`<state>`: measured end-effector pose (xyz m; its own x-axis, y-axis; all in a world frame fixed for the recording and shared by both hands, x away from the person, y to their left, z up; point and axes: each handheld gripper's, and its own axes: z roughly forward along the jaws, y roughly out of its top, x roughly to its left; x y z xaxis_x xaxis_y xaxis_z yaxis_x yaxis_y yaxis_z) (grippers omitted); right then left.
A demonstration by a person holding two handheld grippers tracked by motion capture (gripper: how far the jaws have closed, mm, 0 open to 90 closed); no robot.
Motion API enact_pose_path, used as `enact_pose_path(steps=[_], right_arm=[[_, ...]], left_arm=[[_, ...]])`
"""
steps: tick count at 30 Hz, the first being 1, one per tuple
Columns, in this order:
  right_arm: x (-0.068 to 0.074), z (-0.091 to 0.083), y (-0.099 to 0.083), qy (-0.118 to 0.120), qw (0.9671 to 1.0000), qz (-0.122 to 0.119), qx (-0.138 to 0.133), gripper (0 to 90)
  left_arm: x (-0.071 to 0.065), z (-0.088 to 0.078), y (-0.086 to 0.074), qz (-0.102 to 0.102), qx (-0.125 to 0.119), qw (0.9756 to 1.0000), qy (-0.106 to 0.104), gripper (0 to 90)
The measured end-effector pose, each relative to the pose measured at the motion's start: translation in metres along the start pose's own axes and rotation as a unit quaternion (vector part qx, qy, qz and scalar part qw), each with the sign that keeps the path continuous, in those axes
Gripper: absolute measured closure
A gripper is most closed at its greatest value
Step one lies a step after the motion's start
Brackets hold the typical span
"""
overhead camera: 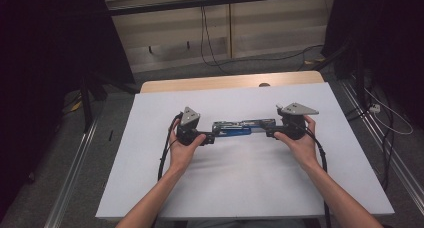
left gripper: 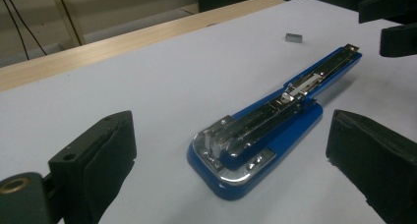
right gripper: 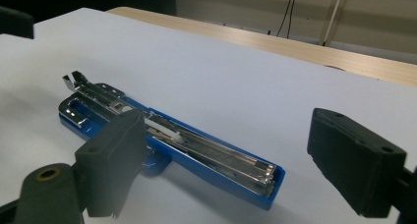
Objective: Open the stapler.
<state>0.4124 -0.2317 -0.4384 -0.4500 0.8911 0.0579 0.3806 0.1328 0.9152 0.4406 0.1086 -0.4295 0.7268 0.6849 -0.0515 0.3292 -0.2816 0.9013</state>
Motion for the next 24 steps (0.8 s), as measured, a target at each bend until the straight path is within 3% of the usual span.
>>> enact_pose_path(steps=[5, 10, 21, 24], right_arm=[[-0.004, -0.002, 0.001, 0.000, 1.0000, 0.002, 0.000, 12.1], [-0.008, -0.006, 0.003, -0.007, 1.0000, 0.005, -0.001, 12.1], [-0.017, -0.006, 0.004, -0.015, 0.9997, 0.018, -0.004, 10.8], [-0.019, -0.006, 0.005, -0.014, 0.9996, 0.025, -0.004, 10.8]], left_arm=[[0.000, -0.014, -0.006, 0.010, -0.007, 0.9998, 0.015, 5.0], [-0.005, -0.026, -0.015, 0.022, -0.007, 0.9996, 0.017, 5.1], [-0.003, -0.060, -0.032, 0.007, -0.025, 0.9990, 0.037, 5.1], [-0.004, -0.067, -0.035, 0.012, -0.030, 0.9988, 0.036, 5.1]])
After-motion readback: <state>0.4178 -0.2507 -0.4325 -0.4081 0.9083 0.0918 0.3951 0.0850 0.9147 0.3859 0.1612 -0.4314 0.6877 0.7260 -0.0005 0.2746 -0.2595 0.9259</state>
